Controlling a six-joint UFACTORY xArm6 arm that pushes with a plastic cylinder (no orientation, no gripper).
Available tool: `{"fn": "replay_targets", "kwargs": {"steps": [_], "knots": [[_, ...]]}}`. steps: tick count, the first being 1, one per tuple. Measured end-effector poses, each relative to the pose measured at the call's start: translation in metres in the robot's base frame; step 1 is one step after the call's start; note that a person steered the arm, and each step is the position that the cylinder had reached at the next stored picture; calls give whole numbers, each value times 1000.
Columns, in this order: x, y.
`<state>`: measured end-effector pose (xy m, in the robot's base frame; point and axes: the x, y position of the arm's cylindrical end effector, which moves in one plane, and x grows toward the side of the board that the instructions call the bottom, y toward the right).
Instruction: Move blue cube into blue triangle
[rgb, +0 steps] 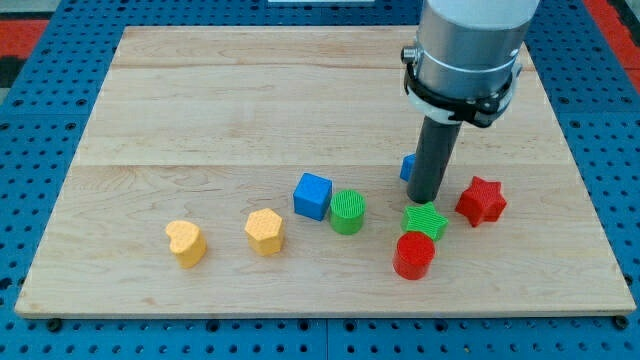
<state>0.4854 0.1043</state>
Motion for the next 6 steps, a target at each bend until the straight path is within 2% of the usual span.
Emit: {"fn": "replay_targets", "kwargs": {"steps": [2,3,4,5,6], "knots": [[-42,-44],[-57,-110],[-43,-153],[-11,-166],[29,-116]]}}
